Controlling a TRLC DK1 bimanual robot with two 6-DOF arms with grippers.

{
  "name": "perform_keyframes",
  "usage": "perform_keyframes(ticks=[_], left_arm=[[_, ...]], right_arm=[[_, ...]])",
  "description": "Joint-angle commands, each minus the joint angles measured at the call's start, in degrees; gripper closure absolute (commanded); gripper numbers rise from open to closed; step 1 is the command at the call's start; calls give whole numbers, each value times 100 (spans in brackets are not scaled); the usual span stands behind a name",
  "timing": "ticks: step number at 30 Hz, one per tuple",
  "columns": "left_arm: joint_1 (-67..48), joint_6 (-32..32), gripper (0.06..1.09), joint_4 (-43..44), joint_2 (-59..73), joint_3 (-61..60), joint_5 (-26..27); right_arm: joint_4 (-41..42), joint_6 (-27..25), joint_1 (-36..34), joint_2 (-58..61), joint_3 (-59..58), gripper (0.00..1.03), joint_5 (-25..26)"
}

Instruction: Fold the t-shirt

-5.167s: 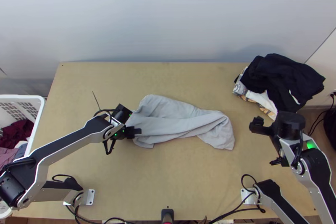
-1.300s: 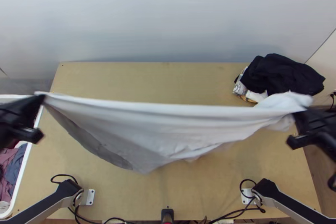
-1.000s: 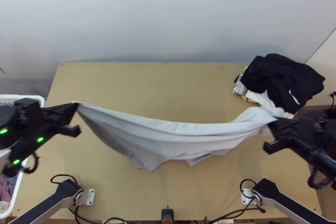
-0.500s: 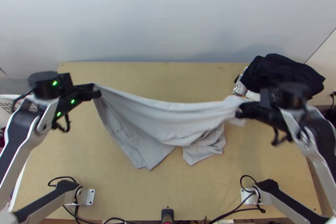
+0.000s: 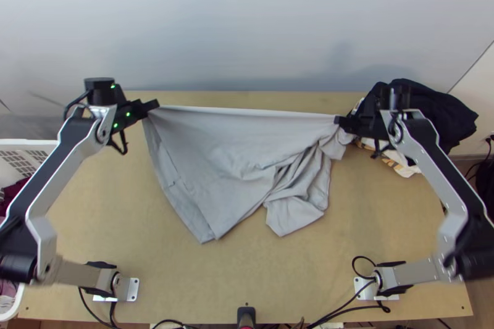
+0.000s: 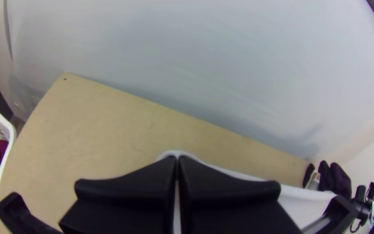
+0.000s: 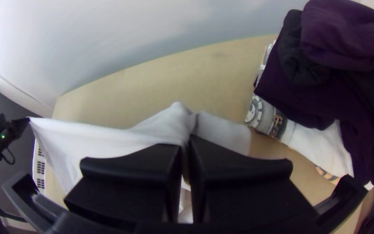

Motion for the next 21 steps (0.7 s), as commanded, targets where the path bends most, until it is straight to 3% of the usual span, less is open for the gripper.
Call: perform_keyframes(ticks=[1,13,15,18,19,21], left_arm=[[78,-262,105,198,1259,675,-14],[-10,-491,104,435,2032,1114,-5],[-71,-570,93,408,2006,1184,-5],[-212,-623,83,233,1830,1308,-5],[-274,-631,77,145,1751,1351,-5],[-370,-728,65,-66,1601,1413,-5]], right_arm=[[386,317,-157,1200,601,100,-17],[1089,968,-130,1762,610,100,-44],[1133,1038,-95,1762,698,100,-44],[1133,1284,-42,1701,821,85,-44],[1133,1337,-25,1674,847,70,-44],[1124,1706,10,1560,803,31,-44]])
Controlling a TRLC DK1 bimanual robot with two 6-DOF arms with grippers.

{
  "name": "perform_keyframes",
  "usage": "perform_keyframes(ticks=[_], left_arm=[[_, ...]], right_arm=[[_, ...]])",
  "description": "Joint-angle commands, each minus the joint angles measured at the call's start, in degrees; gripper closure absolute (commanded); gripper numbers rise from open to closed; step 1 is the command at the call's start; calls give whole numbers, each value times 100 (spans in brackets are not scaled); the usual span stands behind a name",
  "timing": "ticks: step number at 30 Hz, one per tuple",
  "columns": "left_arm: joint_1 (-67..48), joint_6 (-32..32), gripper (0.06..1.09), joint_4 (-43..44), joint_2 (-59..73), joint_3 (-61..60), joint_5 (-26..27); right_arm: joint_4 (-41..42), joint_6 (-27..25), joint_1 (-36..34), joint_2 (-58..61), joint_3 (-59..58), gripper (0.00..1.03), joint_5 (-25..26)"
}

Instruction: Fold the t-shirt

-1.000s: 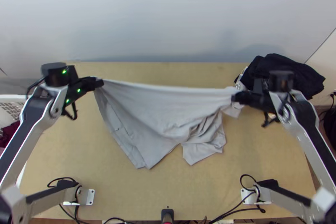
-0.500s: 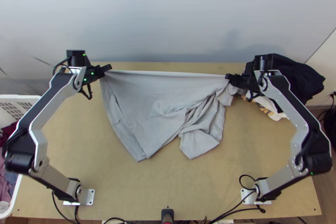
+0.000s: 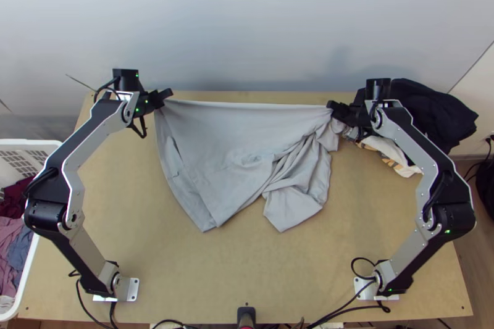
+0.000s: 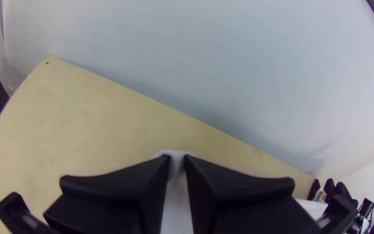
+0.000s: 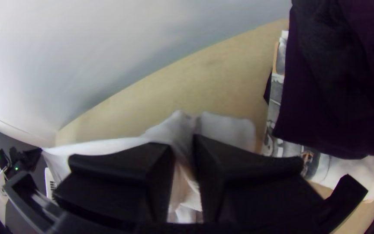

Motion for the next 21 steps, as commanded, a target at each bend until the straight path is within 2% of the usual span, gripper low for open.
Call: perform_keyframes(ticks=[1,3,6,7,11,16,21], left_arm=[[-263,-221,56,-451,-281,261,12],[-272,-292,39,-574,-378,261,109],[-237,-318,17,-724,-439,252,197],[-202,-327,14,-812,-465,261,329],[-263,-503,14,-1778,-773,261,874],[-993,-160,14,-3237,-1177,-169,1014],[-1669,-116,14,-3413,-1670,-1040,988]], right_arm=[[88,725,100,-128,71,20,-2],[62,734,179,-180,62,4,-2],[27,717,249,-277,0,4,-2],[18,690,293,-330,-35,4,-2],[-140,567,372,-611,-61,4,7],[-351,488,293,-919,-96,4,7],[-378,497,293,-1209,-413,4,7]])
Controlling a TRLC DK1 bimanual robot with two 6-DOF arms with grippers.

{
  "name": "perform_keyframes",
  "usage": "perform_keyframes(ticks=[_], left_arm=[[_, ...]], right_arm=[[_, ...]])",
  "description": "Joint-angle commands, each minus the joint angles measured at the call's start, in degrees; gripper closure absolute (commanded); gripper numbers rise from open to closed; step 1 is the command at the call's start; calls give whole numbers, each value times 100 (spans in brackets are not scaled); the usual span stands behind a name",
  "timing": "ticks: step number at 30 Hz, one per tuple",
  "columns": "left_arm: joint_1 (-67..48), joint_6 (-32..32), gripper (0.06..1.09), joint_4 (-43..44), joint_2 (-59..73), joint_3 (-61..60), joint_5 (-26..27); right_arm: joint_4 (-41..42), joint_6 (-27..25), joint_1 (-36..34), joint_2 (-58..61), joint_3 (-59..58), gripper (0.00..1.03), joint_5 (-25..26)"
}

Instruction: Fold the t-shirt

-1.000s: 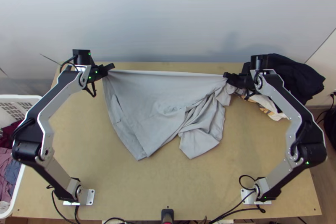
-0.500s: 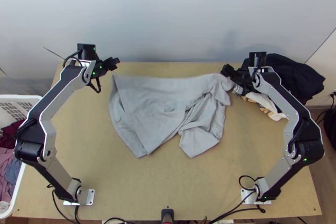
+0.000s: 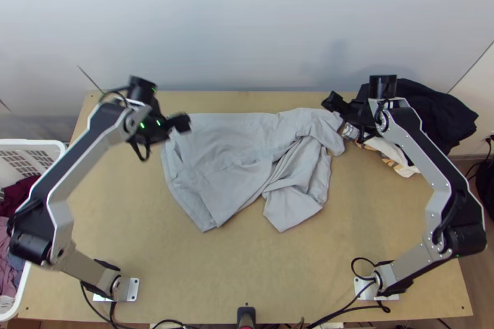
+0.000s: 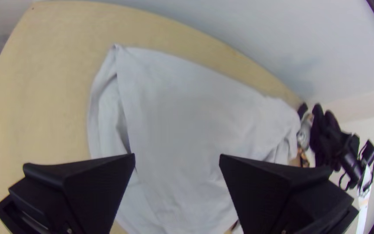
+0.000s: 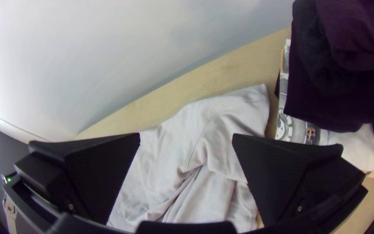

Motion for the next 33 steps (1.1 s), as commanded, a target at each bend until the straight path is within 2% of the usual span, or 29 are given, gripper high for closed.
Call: perform_keyframes(ticks=[1,16,33], left_arm=[[-763,65,14,-624,-555,-887,85],[-1703,-330,14,-369,-335,-1617,-38],[-1580,-348,14,184,517,-1344,-301]], right_arm=[[-113,-21,20,-437,-315,4,13],[-254,14,55,-1079,-921,4,31],[-263,-21,55,-1237,-1316,4,40]])
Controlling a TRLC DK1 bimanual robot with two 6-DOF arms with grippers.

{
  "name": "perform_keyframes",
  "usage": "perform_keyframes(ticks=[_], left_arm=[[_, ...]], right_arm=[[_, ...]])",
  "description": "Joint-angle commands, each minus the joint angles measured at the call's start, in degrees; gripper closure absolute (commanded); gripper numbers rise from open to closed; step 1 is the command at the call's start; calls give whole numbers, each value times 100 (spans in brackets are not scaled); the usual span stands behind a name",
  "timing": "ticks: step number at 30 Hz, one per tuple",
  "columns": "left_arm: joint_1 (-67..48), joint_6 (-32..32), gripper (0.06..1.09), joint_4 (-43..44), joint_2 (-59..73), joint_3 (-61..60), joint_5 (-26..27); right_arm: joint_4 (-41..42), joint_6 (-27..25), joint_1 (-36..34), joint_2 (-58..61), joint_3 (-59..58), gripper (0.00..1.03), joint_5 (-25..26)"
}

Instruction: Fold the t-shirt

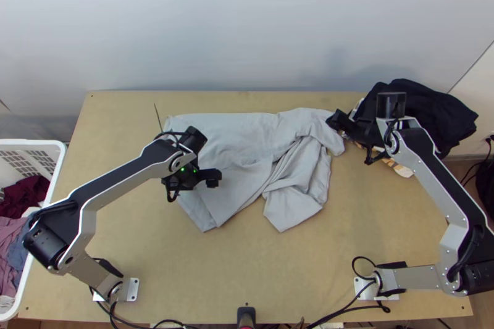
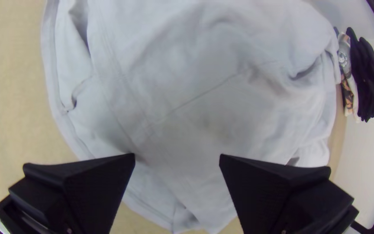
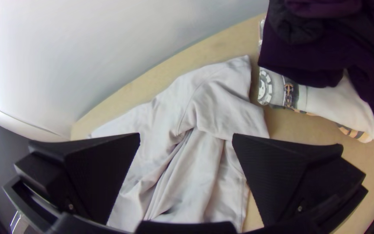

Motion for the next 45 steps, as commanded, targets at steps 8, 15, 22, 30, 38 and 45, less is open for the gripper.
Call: perform_keyframes(ticks=[8,15,22,30,38,45], left_arm=[[20,9,14,127,450,566,-68],[64,9,14,83,538,724,-76],[55,53,14,-101,450,830,-76],[-51,176,13,-233,415,856,-76],[-306,343,13,-426,556,953,-68],[-481,404,13,-567,574,1014,20]], right_arm=[[4,-10,3,-31,-250,4,11],[13,-10,-6,-31,-303,4,11],[39,-45,-24,4,-312,4,11],[48,-45,-32,13,-356,4,11],[48,-54,-67,13,-400,4,11],[48,-54,-76,-13,-470,4,11]])
